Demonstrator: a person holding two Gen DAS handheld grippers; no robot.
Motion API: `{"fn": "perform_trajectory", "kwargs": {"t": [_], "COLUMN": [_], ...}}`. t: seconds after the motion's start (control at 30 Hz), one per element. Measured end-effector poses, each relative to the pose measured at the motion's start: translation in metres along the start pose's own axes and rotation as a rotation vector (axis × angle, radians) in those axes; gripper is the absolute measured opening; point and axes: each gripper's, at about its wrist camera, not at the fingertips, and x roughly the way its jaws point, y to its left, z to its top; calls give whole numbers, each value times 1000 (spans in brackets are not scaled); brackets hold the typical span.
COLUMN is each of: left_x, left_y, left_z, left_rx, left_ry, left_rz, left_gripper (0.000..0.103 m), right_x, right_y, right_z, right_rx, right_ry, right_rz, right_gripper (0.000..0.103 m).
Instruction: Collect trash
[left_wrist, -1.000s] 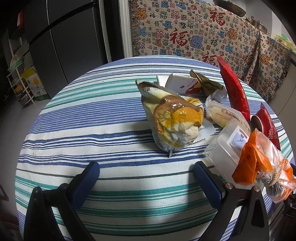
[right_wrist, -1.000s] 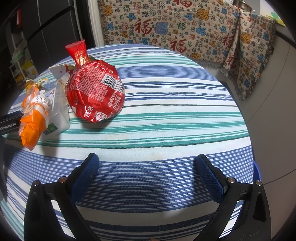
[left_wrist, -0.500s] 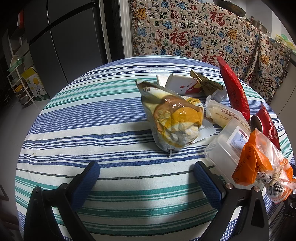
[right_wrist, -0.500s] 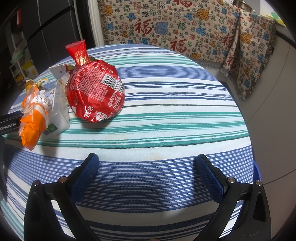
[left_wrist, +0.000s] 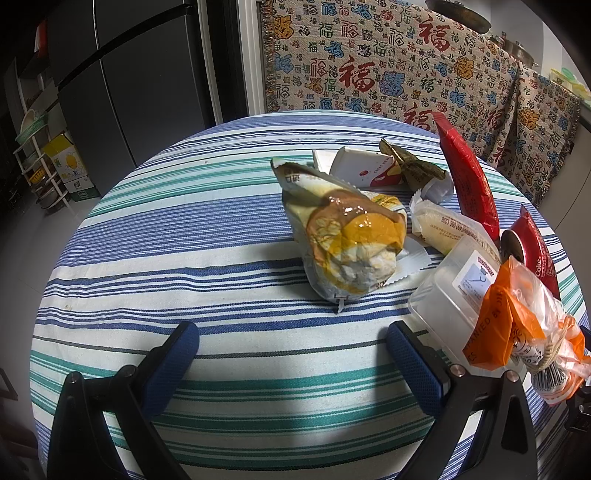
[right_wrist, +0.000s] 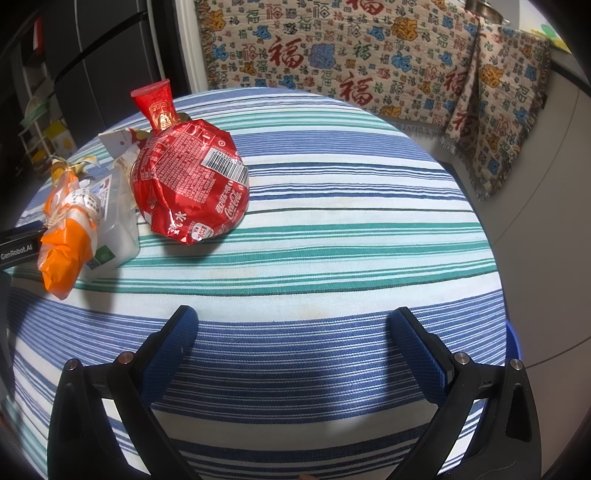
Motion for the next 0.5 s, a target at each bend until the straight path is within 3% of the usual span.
{"fn": "perform_trajectory", "kwargs": {"t": [0.5], "left_x": [-1], "left_y": [-4], "left_z": [-2], "left_rx": [3], "left_ry": [0], "left_rz": [-2], "left_gripper": [103], "right_x": [3], "right_y": [2], "right_z": [2], "right_rx": [-11], "right_ry": [-1], "right_rz": [8], "right_gripper": [103]}}
